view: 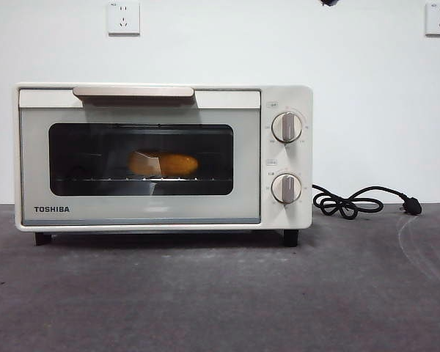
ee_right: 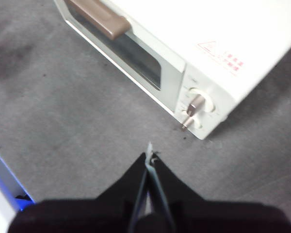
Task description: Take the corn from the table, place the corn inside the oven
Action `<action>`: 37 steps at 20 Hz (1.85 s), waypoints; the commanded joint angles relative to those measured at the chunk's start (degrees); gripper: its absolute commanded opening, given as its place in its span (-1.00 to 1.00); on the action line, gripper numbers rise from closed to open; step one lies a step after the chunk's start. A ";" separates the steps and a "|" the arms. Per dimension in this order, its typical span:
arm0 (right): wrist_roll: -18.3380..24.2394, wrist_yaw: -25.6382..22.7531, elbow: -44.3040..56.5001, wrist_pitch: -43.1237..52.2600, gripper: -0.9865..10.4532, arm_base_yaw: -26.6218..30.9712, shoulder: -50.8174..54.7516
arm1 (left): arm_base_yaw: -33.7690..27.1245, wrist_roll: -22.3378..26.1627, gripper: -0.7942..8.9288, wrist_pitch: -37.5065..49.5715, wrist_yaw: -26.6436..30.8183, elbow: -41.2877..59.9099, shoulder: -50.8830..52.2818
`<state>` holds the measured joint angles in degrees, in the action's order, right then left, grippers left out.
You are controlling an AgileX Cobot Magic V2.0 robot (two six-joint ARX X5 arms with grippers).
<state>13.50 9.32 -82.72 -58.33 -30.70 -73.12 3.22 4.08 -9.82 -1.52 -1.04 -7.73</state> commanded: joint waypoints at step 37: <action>-7.08 -2.91 77.53 33.16 -0.85 31.91 72.67 | 0.17 0.66 -0.84 1.88 0.04 0.42 -5.79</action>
<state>6.81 6.59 -5.61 -25.67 1.15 -0.51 3.22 4.08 -8.47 -1.52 -1.04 -13.54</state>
